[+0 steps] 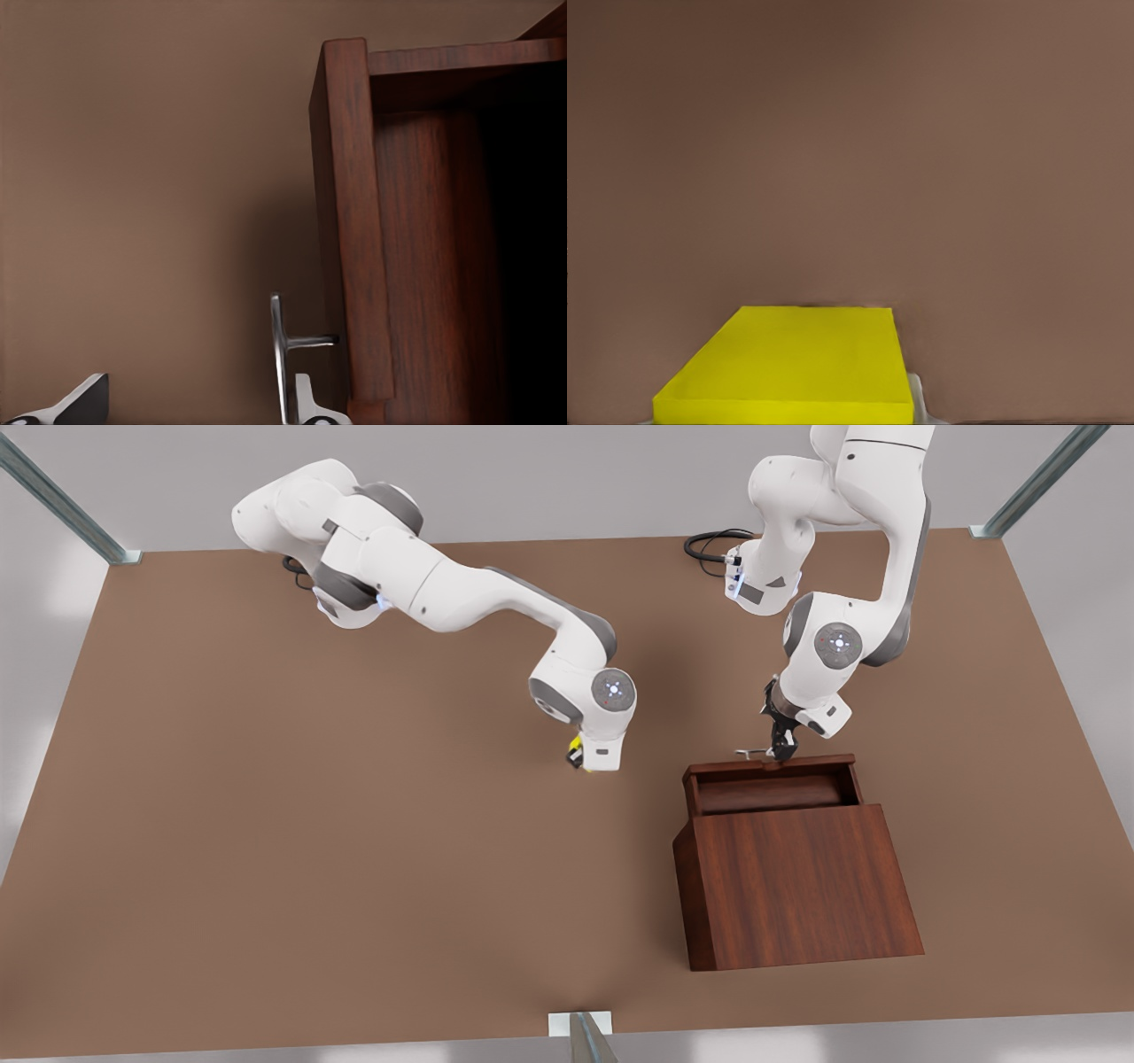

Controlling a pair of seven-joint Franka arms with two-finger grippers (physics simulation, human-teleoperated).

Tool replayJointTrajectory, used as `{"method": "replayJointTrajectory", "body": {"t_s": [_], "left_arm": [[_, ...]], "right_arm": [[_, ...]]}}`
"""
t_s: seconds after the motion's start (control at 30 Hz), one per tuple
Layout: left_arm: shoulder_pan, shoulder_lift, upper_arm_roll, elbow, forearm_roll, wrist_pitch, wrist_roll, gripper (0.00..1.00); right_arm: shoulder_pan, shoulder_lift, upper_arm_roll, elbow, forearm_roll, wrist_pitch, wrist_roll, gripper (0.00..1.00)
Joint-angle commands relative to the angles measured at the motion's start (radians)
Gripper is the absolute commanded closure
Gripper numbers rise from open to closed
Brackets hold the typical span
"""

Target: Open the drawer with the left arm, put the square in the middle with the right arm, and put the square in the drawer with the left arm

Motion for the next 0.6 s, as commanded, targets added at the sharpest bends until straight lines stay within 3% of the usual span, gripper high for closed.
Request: {"method": "replayJointTrajectory", "body": {"t_s": [0.0, 0.27, 0.3, 0.5, 0.57], "left_arm": [[0.001, -0.001, 0.000, 0.000, 0.000, 0.000, 0.000, 0.00], [-0.001, -0.025, -0.001, -0.020, 0.000, -0.038, -0.015, 0.00], [-0.001, -0.027, -0.001, -0.020, 0.000, -0.044, -0.015, 0.00], [-0.002, -0.041, -0.001, -0.020, 0.000, -0.069, -0.023, 0.00], [-0.004, -0.045, -0.001, -0.020, 0.000, -0.077, -0.023, 0.00]], "right_arm": [[0.002, 0.004, 0.000, 0.000, -0.003, 0.003, 0.002, 0.40], [0.036, 0.072, -0.005, -0.003, -0.007, 0.087, -0.001, 0.30], [0.036, 0.070, -0.005, -0.003, -0.007, 0.087, 0.003, 0.00], [0.039, 0.056, -0.003, -0.005, -0.007, 0.070, 0.019, 0.00], [0.019, -0.022, -0.005, -0.002, -0.010, 0.033, 0.019, 0.00]]}}
